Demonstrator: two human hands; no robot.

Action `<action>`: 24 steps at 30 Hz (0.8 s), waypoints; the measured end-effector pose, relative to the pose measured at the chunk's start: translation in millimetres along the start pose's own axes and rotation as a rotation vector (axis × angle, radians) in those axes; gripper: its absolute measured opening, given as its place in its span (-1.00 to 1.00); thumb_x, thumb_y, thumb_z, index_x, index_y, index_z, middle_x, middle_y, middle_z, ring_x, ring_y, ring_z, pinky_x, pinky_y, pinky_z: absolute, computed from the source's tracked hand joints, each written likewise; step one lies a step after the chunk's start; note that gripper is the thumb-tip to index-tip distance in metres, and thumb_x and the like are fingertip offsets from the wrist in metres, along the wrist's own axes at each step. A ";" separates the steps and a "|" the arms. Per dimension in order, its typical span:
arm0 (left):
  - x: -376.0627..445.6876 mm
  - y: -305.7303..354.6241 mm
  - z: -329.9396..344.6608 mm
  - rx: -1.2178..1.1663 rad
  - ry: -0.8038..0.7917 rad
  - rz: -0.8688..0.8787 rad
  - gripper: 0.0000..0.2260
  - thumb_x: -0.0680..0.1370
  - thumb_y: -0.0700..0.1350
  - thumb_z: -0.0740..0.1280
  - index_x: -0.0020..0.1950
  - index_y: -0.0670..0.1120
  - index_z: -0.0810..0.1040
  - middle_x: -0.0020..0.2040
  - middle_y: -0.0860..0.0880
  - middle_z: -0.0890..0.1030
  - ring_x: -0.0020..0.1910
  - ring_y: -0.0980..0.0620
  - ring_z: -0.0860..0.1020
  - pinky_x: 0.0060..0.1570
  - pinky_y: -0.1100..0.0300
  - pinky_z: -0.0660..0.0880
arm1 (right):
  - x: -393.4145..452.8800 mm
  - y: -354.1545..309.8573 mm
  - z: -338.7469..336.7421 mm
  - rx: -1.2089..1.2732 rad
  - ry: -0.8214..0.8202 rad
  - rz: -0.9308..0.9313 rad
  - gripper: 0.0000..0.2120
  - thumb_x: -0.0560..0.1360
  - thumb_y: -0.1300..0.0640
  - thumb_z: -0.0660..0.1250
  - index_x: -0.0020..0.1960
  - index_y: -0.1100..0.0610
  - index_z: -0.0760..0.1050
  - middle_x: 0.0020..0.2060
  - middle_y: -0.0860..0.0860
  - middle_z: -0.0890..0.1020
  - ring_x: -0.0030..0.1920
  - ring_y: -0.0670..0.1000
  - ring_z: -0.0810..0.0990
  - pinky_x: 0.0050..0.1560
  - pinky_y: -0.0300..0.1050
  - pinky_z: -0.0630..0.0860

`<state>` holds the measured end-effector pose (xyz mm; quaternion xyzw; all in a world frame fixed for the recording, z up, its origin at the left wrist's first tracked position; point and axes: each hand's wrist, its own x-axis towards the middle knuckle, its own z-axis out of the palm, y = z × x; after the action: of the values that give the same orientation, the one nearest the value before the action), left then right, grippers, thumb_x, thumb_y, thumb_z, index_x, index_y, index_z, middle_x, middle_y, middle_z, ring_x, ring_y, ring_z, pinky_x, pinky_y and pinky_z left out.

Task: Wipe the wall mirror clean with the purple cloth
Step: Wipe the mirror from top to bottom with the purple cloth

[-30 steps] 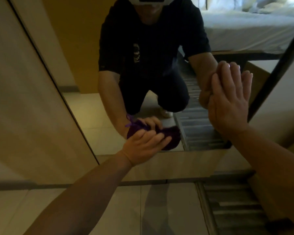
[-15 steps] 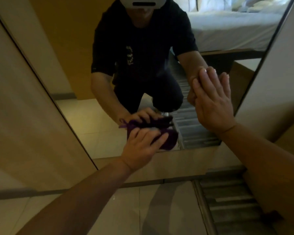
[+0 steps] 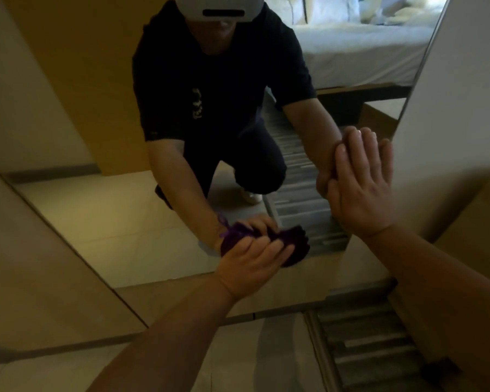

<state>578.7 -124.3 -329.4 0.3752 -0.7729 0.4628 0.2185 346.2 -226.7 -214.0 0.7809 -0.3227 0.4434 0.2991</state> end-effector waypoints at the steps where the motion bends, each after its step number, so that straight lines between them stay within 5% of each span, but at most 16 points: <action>1: -12.6 10.7 8.2 -0.021 -0.028 0.023 -0.66 0.63 -0.20 0.22 0.40 -0.05 0.48 0.20 -0.03 0.47 0.10 -0.05 0.46 0.06 0.05 0.32 | 0.1 1.3 3.9 -0.009 0.022 -0.003 -0.44 0.67 0.01 0.00 0.60 0.14 -0.05 0.51 0.22 0.12 0.55 0.24 0.01 0.55 0.13 -0.20; 8: -60.3 52.8 9.2 -0.187 -0.339 -0.053 -0.55 0.42 -0.09 0.39 0.31 -0.03 0.51 0.11 -0.03 0.50 0.01 -0.05 0.51 0.10 0.05 0.31 | -2.4 7.0 13.0 -0.058 0.026 -0.041 -0.40 0.66 -0.03 -0.02 0.61 0.08 -0.16 0.60 0.04 -0.15 0.58 0.09 -0.19 0.54 0.15 -0.20; 13: -12.7 32.7 -28.0 -0.276 -0.173 -0.211 -0.60 0.50 -0.20 0.25 0.34 -0.03 0.50 0.14 -0.06 0.50 -0.01 -0.10 0.50 -0.02 0.01 0.31 | -2.9 3.1 5.3 -0.062 -0.075 0.014 -0.44 0.68 -0.04 -0.06 0.61 0.11 -0.12 0.57 0.17 0.05 0.58 0.12 -0.15 0.53 0.23 -0.11; 20: 90.8 -16.9 -55.0 -0.146 0.119 -0.357 -0.72 0.59 -0.13 0.42 0.31 -0.03 0.57 0.14 -0.06 0.52 0.03 -0.12 0.53 -0.02 -0.02 0.37 | 5.1 2.9 -32.7 0.083 -0.155 0.004 -0.50 0.68 0.03 0.00 0.57 0.13 0.06 0.56 0.13 0.09 0.58 0.08 -0.09 0.56 0.17 -0.09; 24: 135.5 -23.3 -53.3 -0.085 0.206 -0.358 -0.73 0.61 -0.12 0.40 0.31 0.00 0.56 0.14 -0.06 0.53 0.06 -0.09 0.52 0.02 -0.04 0.38 | -8.8 30.5 -55.4 0.167 -0.152 0.359 -0.49 0.68 0.03 -0.03 0.59 0.15 0.06 0.58 0.07 -0.02 0.59 0.05 -0.12 0.58 0.14 -0.16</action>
<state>512.0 -135.4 -198.4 0.4477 -0.6863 0.4193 0.3909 291.6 -201.6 -192.5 0.7641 -0.4404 0.4547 0.1245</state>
